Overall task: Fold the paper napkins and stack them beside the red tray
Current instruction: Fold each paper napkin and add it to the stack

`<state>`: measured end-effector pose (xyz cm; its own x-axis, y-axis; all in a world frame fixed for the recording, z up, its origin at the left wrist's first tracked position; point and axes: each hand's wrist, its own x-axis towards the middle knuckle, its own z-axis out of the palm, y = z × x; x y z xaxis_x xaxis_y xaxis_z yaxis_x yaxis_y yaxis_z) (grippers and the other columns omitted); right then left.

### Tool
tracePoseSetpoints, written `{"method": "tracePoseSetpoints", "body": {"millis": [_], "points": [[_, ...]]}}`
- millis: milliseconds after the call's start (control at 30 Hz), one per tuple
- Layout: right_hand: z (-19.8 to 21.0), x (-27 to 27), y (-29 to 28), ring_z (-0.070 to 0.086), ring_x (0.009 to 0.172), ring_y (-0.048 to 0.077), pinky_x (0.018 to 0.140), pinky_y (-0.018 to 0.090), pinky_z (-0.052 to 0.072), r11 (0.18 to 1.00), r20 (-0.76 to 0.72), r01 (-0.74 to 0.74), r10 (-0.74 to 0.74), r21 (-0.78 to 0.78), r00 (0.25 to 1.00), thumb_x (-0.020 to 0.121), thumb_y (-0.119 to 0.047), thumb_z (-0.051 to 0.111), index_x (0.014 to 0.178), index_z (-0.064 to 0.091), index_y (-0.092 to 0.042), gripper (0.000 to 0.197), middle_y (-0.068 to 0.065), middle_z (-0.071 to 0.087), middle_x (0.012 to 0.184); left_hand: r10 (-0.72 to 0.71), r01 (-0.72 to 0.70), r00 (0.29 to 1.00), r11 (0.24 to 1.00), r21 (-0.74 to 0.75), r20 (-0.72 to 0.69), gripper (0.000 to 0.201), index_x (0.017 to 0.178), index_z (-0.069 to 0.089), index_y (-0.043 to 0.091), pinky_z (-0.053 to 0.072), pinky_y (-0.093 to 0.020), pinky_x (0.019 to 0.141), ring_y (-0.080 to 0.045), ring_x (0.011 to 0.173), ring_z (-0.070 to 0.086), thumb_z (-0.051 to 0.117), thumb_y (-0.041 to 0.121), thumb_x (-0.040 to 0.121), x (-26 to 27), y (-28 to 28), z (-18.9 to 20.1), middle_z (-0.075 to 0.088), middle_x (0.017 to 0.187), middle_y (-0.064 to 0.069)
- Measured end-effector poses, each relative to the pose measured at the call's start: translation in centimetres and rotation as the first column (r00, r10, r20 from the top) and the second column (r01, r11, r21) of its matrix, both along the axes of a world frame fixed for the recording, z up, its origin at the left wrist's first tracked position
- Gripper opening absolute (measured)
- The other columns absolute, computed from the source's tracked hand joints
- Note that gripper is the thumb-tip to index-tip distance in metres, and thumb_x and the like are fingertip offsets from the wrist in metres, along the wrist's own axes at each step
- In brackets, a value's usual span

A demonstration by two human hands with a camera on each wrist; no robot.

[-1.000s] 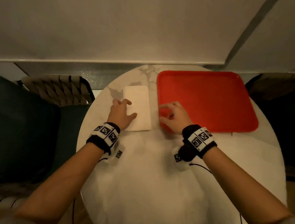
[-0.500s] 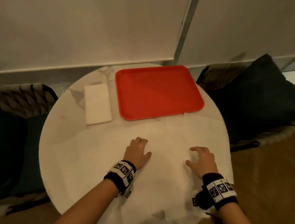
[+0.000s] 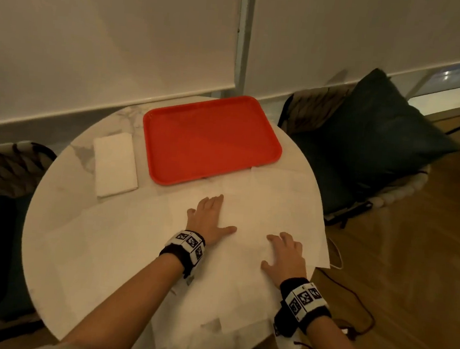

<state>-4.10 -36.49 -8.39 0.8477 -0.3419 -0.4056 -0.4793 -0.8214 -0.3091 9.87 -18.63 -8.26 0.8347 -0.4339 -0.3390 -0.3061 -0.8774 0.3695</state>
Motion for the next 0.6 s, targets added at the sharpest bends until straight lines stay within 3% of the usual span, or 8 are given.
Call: {"method": "tracePoseSetpoints", "body": {"millis": [100, 200, 267, 333, 400, 500, 600], "points": [[-0.1, -0.2, -0.2, 0.027, 0.131, 0.024, 0.099, 0.044, 0.042, 1.000, 0.008, -0.007, 0.007, 0.006, 1.000, 0.083, -0.038, 0.062, 0.141, 0.035, -0.033, 0.064, -0.003, 0.022, 0.150, 0.028, -0.028, 1.000, 0.998, -0.059, 0.008, 0.085, 0.145, 0.028, 0.025, 0.029, -0.047, 0.103, -0.023, 0.134, 0.034, 0.066, 0.059, 0.078, 0.9, -1.4, 0.4, 0.043, 0.144, -0.001], [-0.3, -0.4, -0.4, 0.026, 0.131, 0.024, 0.100, 0.043, 0.041, 1.000, 0.016, -0.006, 0.006, 0.014, 1.000, 0.083, -0.039, 0.060, 0.141, 0.033, -0.034, 0.064, -0.003, 0.020, 0.151, 0.110, -0.124, 0.991, 0.967, -0.224, -0.076, 0.071, 0.134, 0.038, 0.029, 0.033, -0.042, 0.093, -0.022, 0.114, 0.049, 0.075, 0.047, 0.075, 1.5, -2.3, 0.6, 0.059, 0.118, -0.001], [-0.3, -0.4, -0.4, 0.026, 0.131, 0.023, 0.100, 0.042, 0.040, 1.000, 0.022, -0.007, 0.007, 0.020, 1.000, 0.084, -0.039, 0.060, 0.142, 0.033, -0.034, 0.064, -0.004, 0.019, 0.152, 0.115, -0.174, 0.979, 0.904, -0.390, -0.169, 0.062, 0.127, 0.042, 0.031, 0.040, -0.035, 0.078, -0.021, 0.087, 0.054, 0.078, 0.033, 0.077, 1.5, -2.6, 0.7, 0.058, 0.091, -0.003], [-0.1, -0.5, -0.6, 0.026, 0.132, 0.023, 0.100, 0.041, 0.040, 0.999, 0.031, -0.017, 0.016, 0.035, 0.999, 0.084, -0.039, 0.060, 0.141, 0.034, -0.034, 0.063, -0.003, 0.020, 0.152, 0.104, -0.198, 0.971, 0.853, -0.483, -0.216, 0.058, 0.125, 0.045, 0.029, 0.038, -0.028, 0.063, -0.015, 0.067, 0.044, 0.077, 0.019, 0.078, 1.1, -2.8, 1.1, 0.046, 0.076, 0.000], [0.0, -0.5, -1.0, 0.028, 0.131, 0.022, 0.101, 0.038, 0.041, 0.997, 0.047, -0.019, 0.016, 0.072, 0.999, 0.085, -0.036, 0.060, 0.140, 0.036, -0.032, 0.060, -0.002, 0.023, 0.150, 0.095, -0.204, 0.968, 0.836, -0.510, -0.231, 0.056, 0.124, 0.049, 0.028, 0.042, -0.023, 0.063, -0.013, 0.066, 0.047, 0.076, 0.014, 0.078, 0.6, -2.8, 1.8, 0.048, 0.081, 0.003], [0.7, -0.1, -1.8, 0.037, 0.128, 0.024, 0.103, 0.034, 0.040, 0.983, 0.180, 0.019, -0.052, 0.182, 0.982, 0.084, -0.028, 0.064, 0.137, 0.041, -0.026, 0.059, 0.001, 0.032, 0.143, 0.077, -0.220, 0.961, 0.795, -0.565, -0.265, 0.040, 0.115, 0.060, 0.024, 0.055, -0.029, 0.082, -0.017, 0.092, 0.065, 0.075, 0.013, 0.080, 0.2, -2.1, 3.0, 0.065, 0.107, 0.000], [2.0, 1.5, -3.0, 0.041, 0.124, 0.024, 0.101, 0.029, 0.036, 0.963, 0.335, 0.072, -0.160, 0.261, 0.929, 0.080, -0.023, 0.071, 0.140, 0.037, -0.020, 0.068, 0.004, 0.037, 0.140, 0.073, -0.219, 0.963, 0.769, -0.600, -0.258, 0.023, 0.104, 0.069, 0.020, 0.057, -0.037, 0.083, -0.022, 0.093, 0.069, 0.074, 0.015, 0.082, 0.2, -0.5, 4.9, 0.071, 0.104, 0.003]]}}
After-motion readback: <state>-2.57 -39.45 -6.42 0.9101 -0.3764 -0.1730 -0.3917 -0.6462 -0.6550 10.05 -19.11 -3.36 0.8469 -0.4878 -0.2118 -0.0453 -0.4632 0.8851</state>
